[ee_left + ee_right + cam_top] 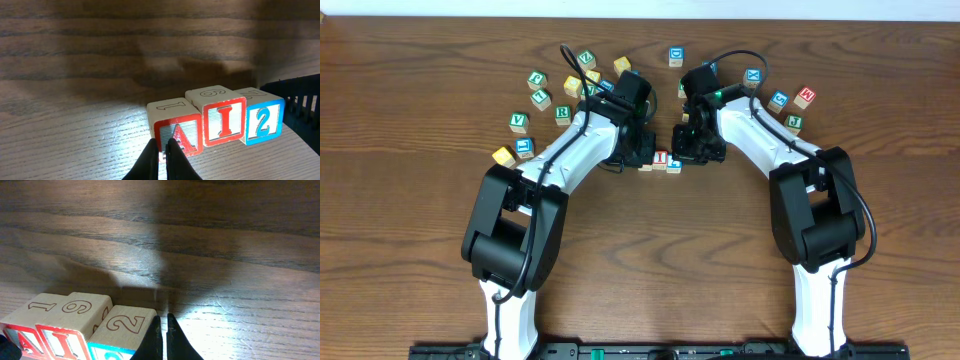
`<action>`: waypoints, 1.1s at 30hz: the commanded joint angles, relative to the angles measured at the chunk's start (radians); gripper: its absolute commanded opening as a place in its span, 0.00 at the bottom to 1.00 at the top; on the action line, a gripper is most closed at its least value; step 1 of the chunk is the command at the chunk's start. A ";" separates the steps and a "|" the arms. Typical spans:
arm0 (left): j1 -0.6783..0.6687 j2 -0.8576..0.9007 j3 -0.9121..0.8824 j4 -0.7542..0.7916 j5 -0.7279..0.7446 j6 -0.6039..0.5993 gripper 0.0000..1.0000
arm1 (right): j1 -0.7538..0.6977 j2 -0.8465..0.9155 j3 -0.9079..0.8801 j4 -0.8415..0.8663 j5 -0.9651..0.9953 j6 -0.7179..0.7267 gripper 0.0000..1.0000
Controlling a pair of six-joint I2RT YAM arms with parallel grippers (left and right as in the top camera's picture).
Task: Spell out AI2
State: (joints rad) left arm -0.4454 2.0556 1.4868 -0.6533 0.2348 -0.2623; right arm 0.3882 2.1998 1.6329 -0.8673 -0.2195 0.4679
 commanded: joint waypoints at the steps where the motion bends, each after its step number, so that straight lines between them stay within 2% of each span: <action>1: -0.003 0.019 -0.010 0.000 0.016 0.000 0.08 | 0.005 -0.024 -0.004 0.003 -0.002 0.018 0.01; 23: 0.051 -0.158 -0.009 0.005 0.014 0.045 0.08 | 0.002 -0.128 0.007 0.018 0.034 -0.021 0.03; 33: 0.121 -0.272 -0.009 0.005 -0.177 0.039 0.08 | 0.047 -0.121 0.008 0.216 0.034 -0.006 0.03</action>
State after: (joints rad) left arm -0.3500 1.8008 1.4860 -0.6468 0.1482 -0.2344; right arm 0.3988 2.1090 1.6333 -0.6792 -0.1886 0.4614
